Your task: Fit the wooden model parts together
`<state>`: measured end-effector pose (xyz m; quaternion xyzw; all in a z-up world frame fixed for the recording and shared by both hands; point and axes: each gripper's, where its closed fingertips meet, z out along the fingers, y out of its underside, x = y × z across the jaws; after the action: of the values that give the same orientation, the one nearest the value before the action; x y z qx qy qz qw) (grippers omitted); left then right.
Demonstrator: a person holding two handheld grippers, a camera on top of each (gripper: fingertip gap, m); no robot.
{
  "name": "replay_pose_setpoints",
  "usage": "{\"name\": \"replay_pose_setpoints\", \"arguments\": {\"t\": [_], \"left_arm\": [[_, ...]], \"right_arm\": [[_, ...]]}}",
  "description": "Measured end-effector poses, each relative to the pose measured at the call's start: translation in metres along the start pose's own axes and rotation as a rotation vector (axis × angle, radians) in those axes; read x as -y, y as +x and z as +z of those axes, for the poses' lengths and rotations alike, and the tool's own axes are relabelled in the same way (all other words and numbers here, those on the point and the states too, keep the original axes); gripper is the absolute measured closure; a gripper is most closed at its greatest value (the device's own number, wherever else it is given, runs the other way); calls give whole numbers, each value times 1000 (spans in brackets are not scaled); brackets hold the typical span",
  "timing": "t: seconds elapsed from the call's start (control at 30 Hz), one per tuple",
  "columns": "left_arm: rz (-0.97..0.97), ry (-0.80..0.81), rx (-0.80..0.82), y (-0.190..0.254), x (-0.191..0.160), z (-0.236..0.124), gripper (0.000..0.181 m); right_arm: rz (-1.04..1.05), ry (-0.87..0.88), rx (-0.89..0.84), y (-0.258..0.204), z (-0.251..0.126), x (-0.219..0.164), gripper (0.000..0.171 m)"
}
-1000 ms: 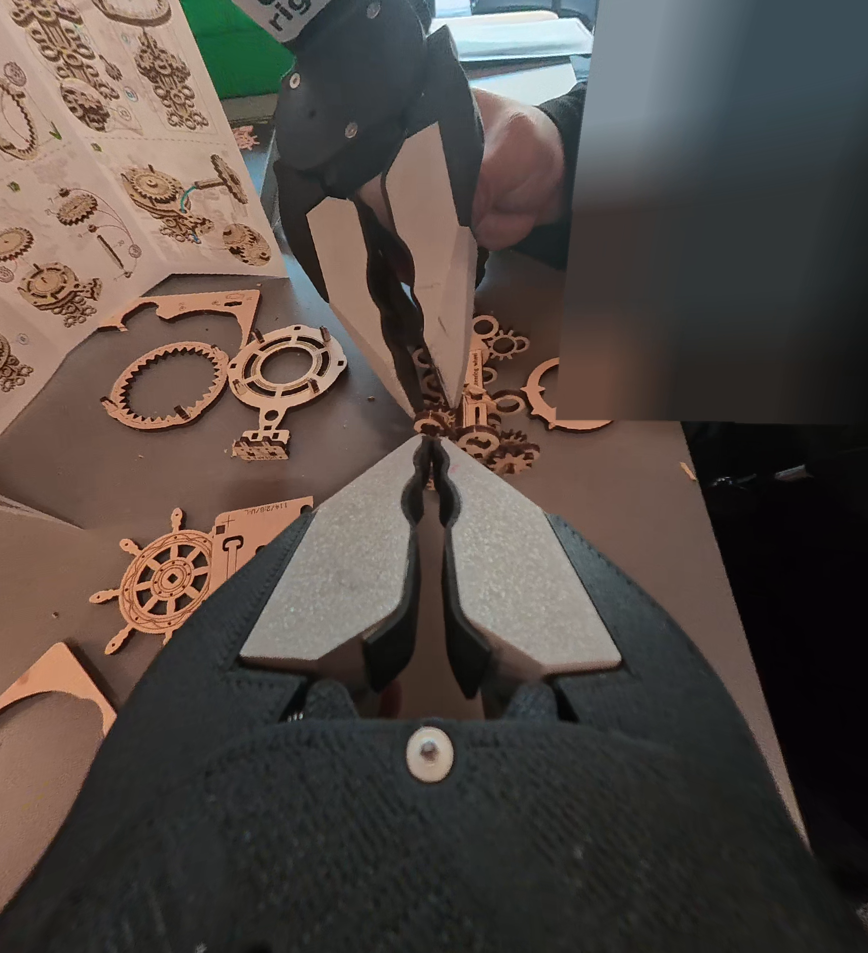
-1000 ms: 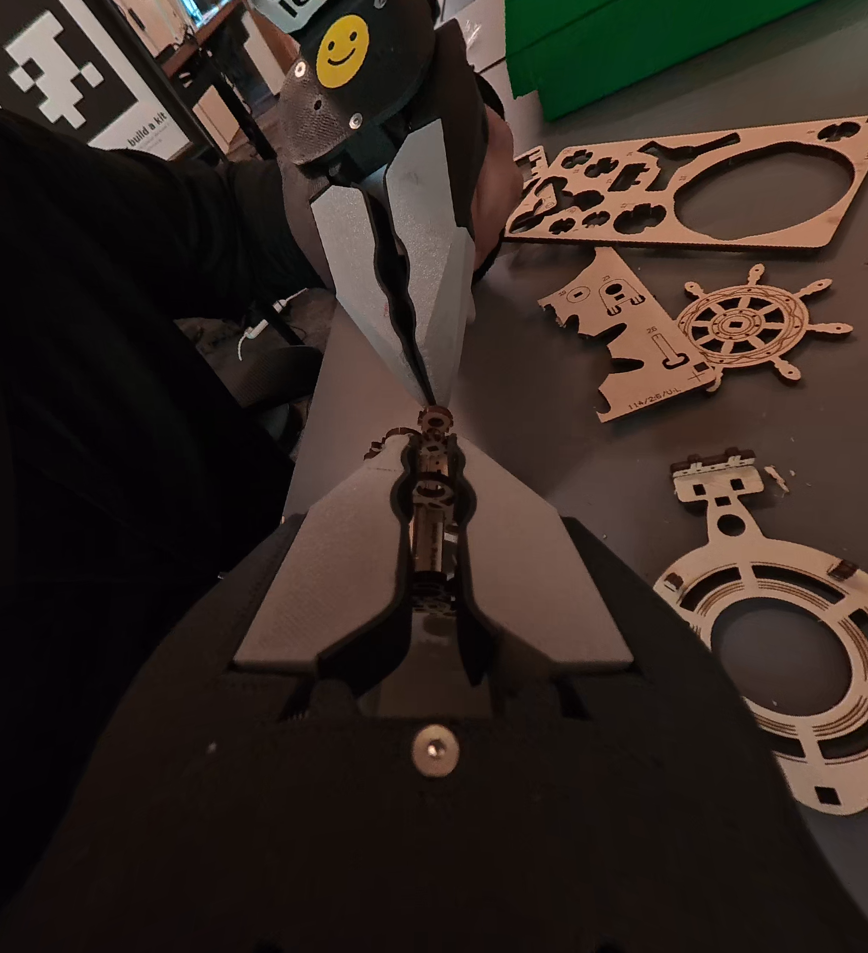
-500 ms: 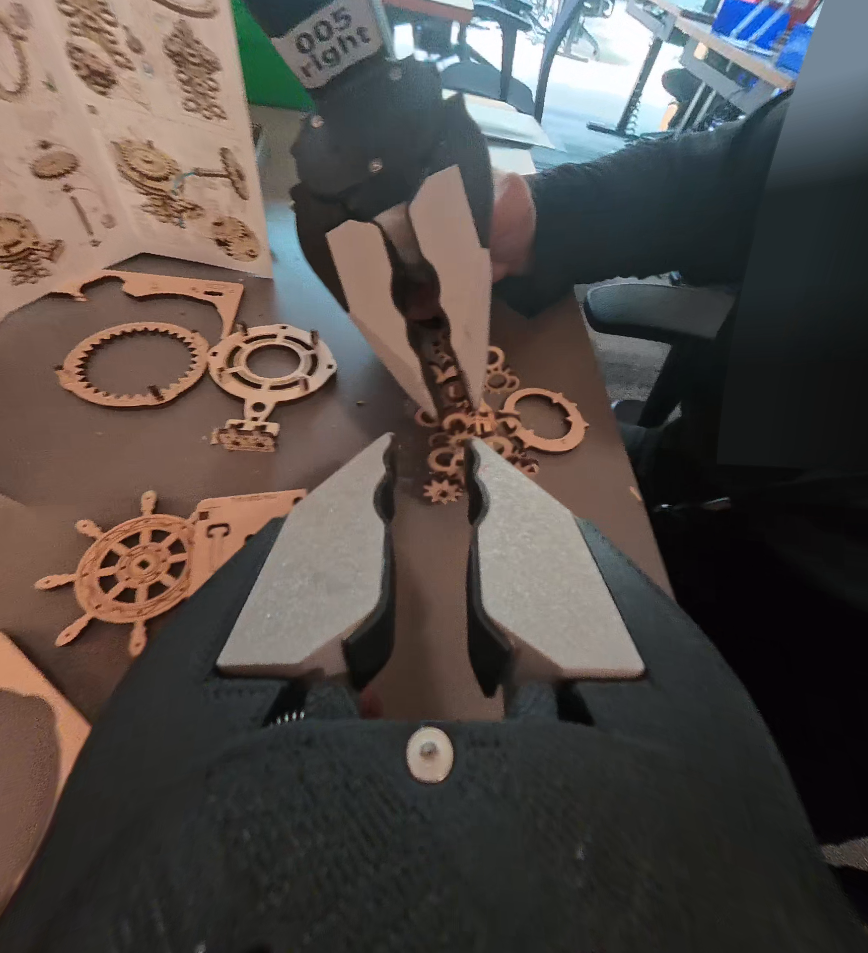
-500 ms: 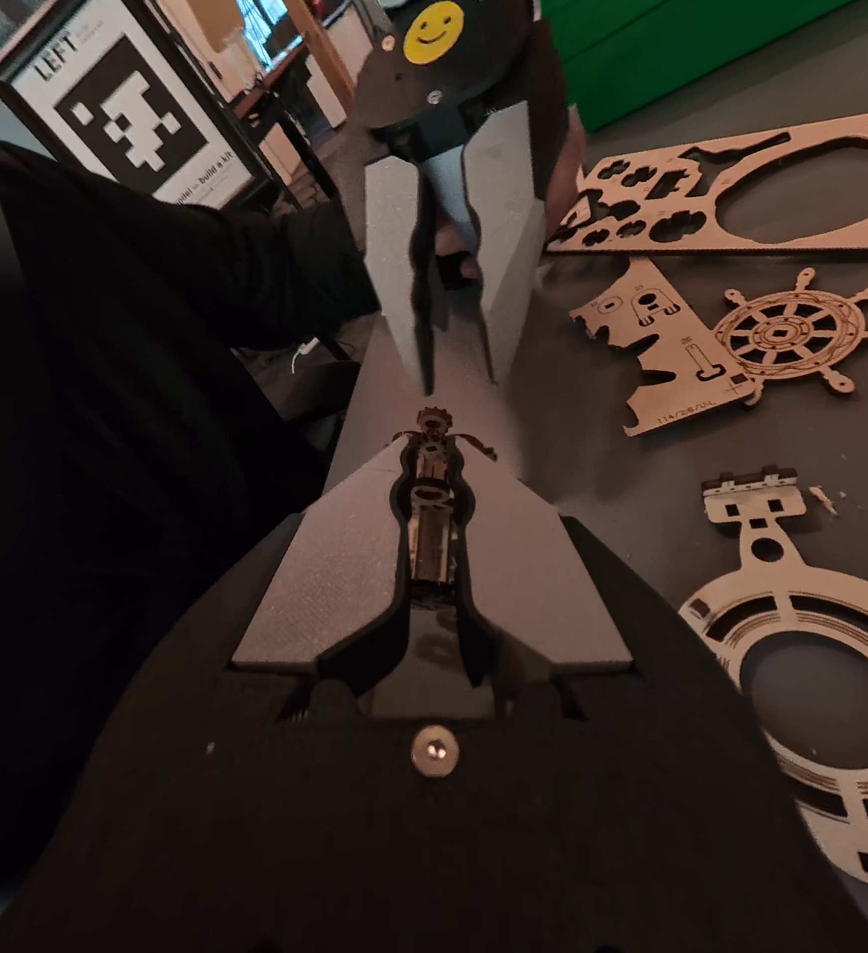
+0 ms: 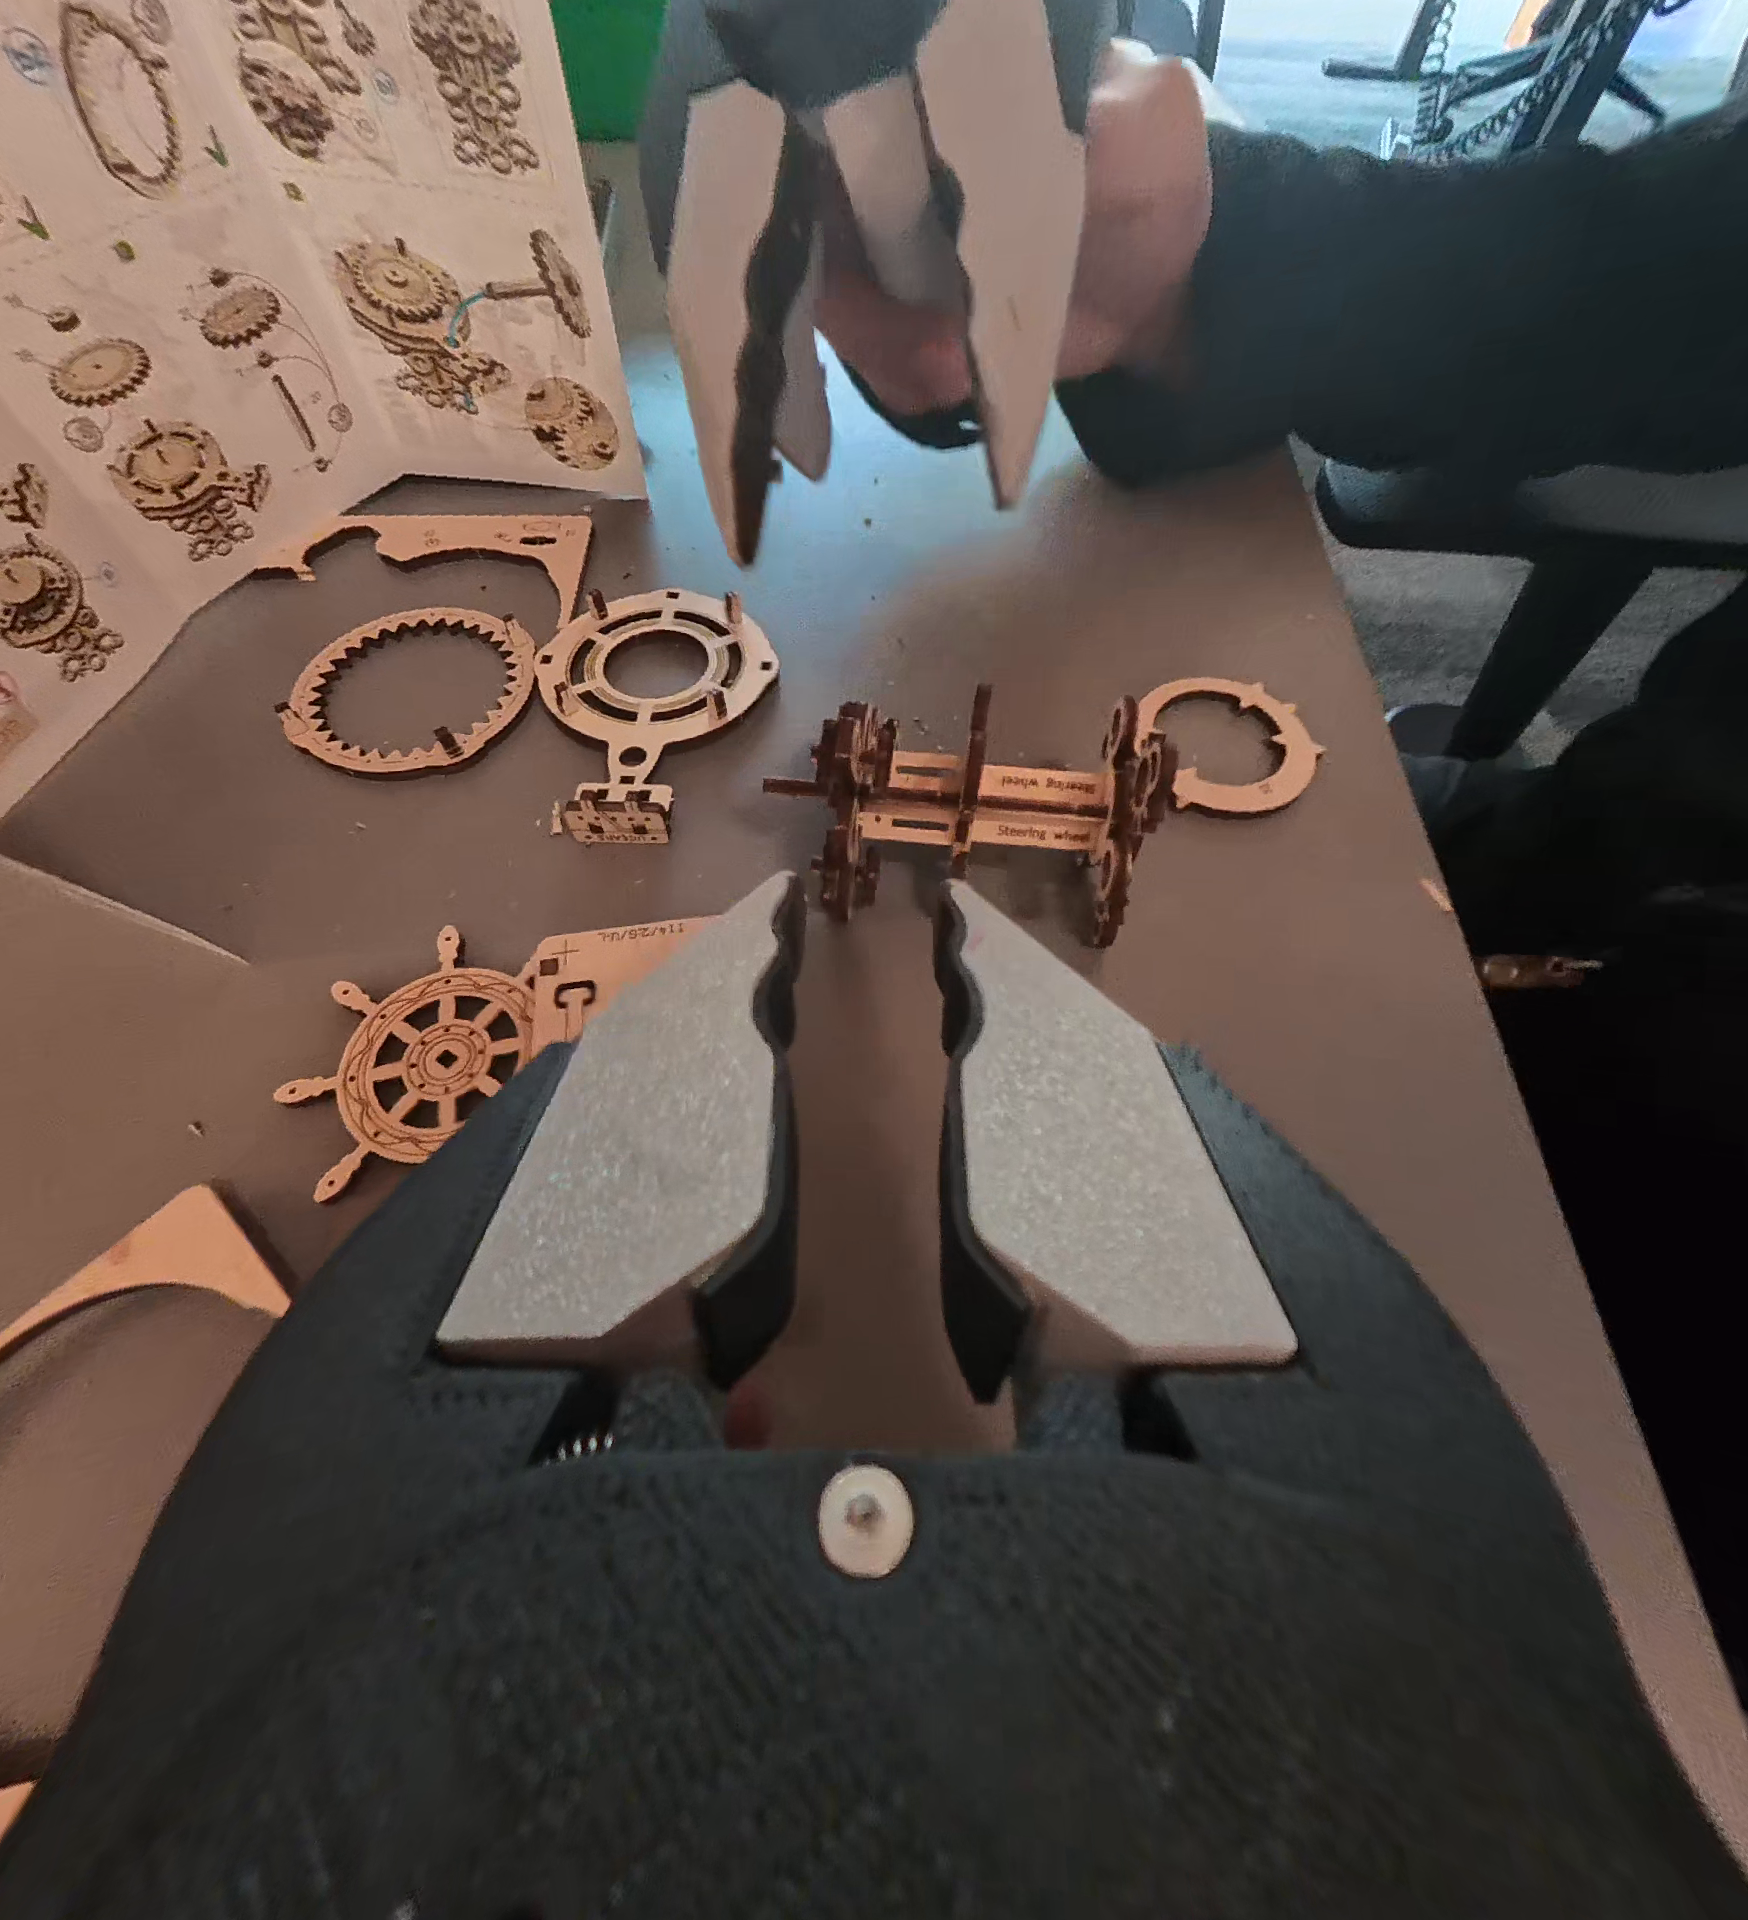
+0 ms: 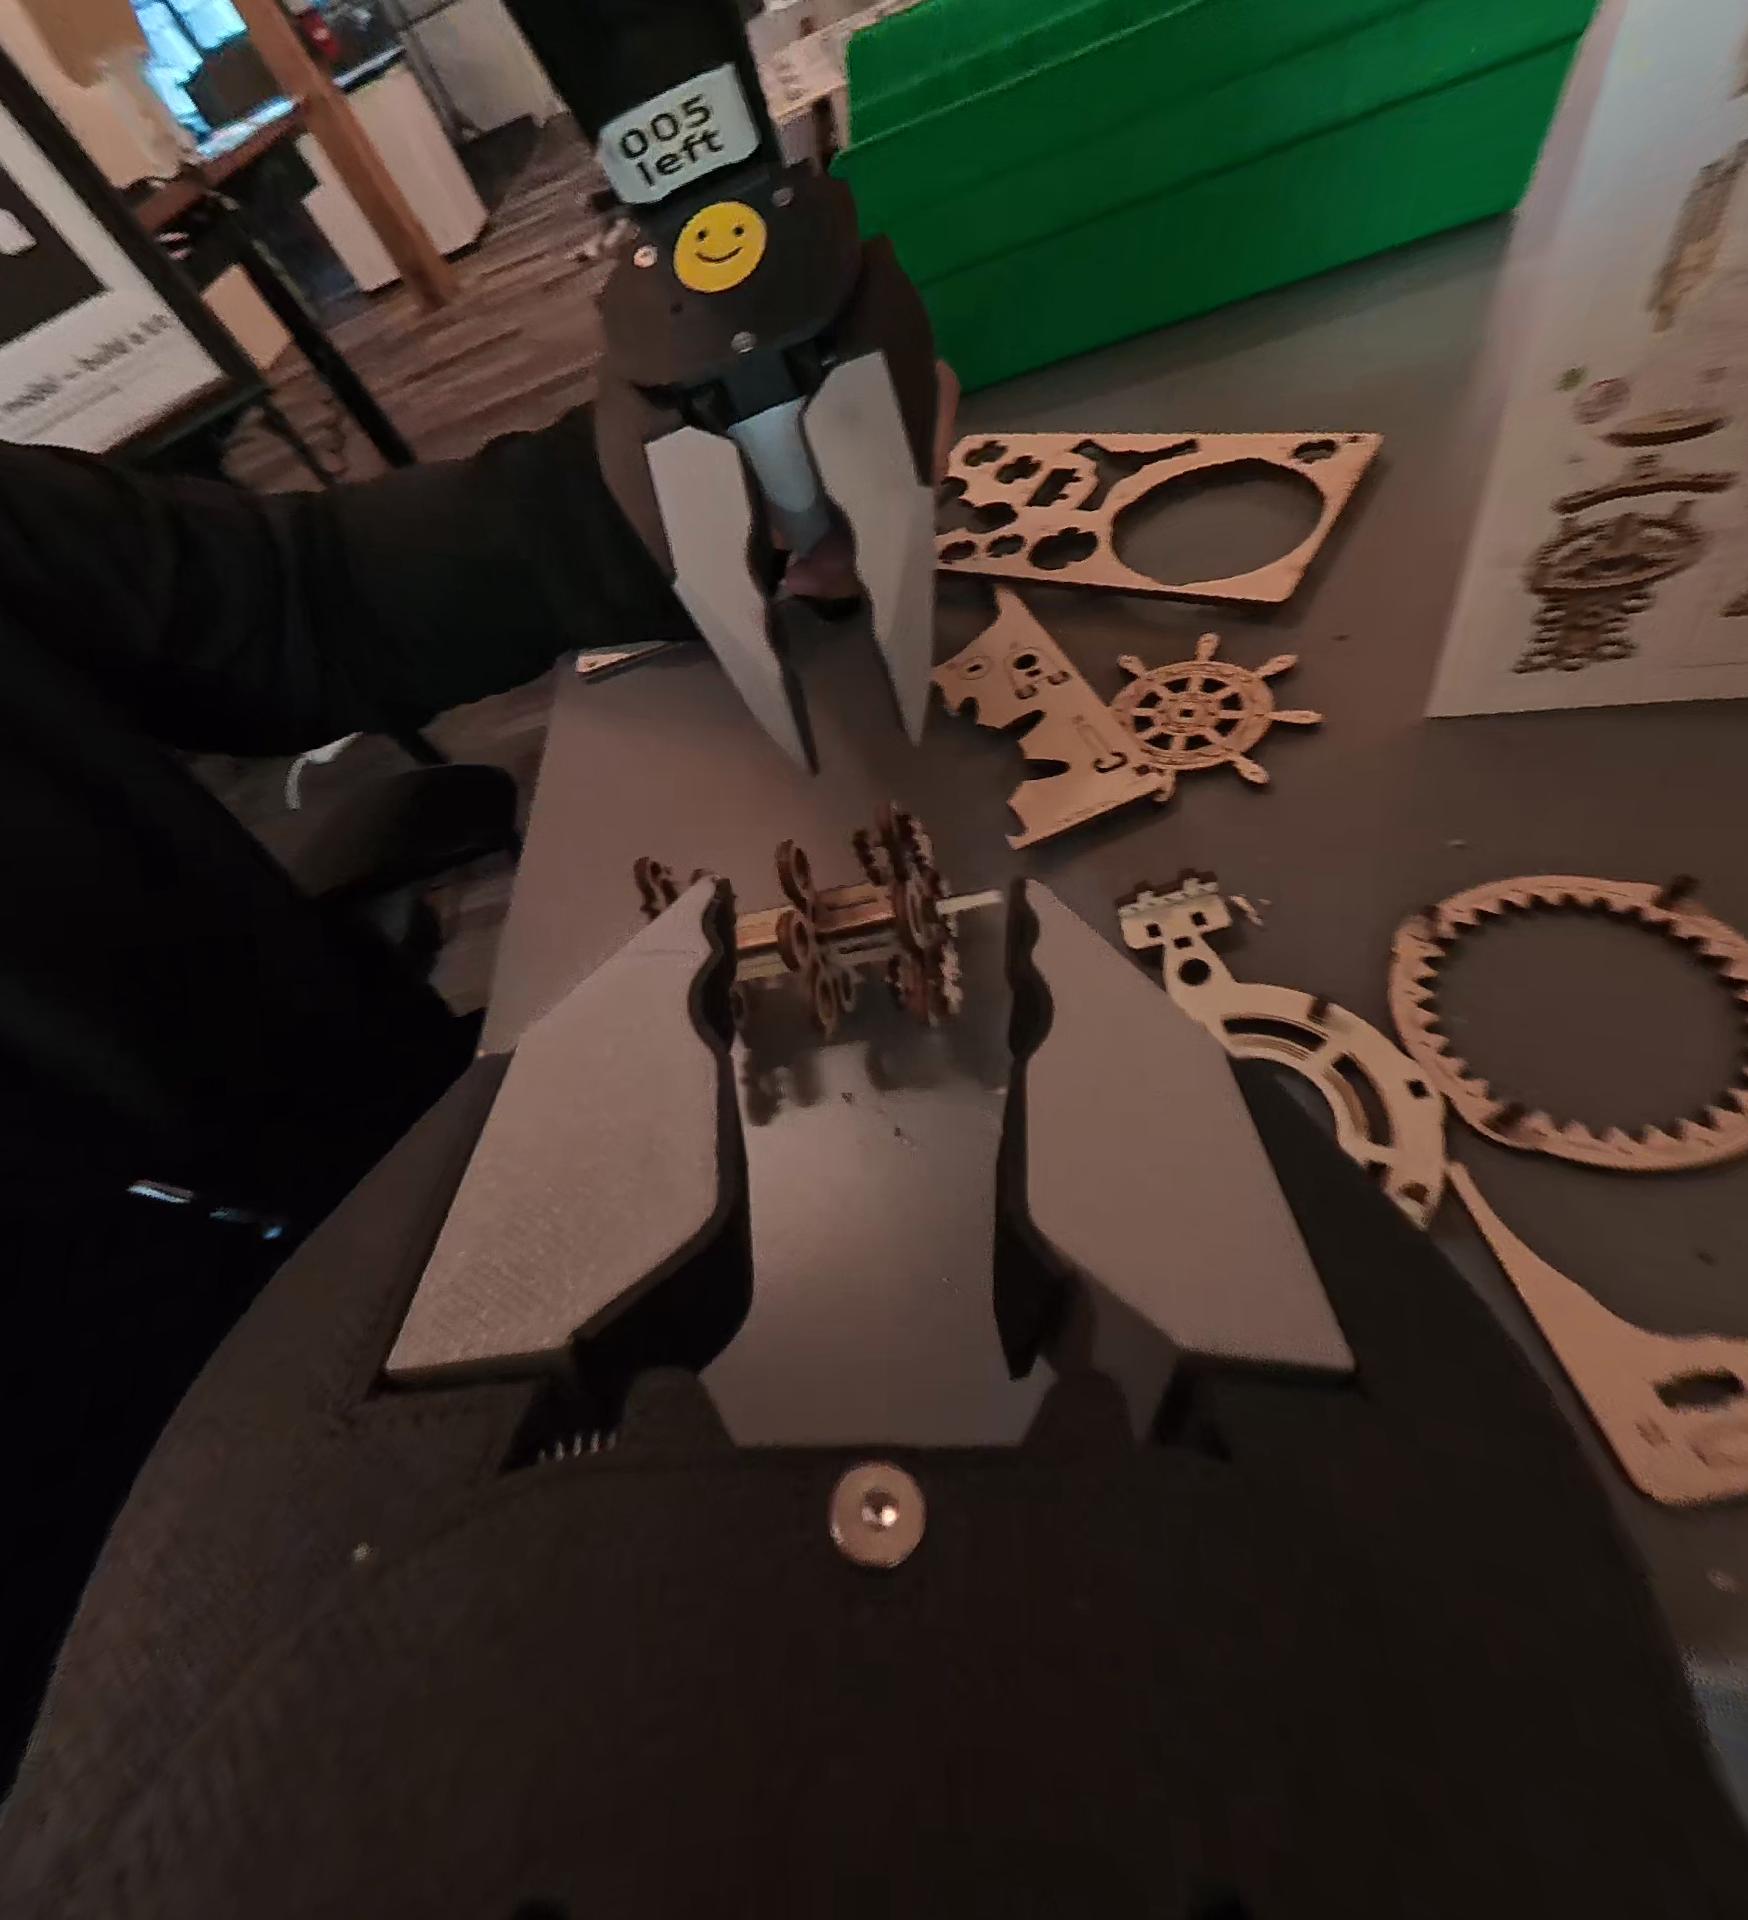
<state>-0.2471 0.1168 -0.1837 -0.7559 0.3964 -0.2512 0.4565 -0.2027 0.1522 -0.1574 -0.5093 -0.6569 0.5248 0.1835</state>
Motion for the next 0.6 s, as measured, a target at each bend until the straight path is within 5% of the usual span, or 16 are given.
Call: {"name": "replay_pose_setpoints", "arguments": {"t": [0.4, 0.6], "left_arm": [[-72, 5, -112, 33, 16, 4, 155], [-42, -181, -100, 54, -2, 15, 156]], "right_arm": [[72, -125, -28, 6, 10, -36, 126], [24, -196, -61, 12, 20, -43, 141]]}}
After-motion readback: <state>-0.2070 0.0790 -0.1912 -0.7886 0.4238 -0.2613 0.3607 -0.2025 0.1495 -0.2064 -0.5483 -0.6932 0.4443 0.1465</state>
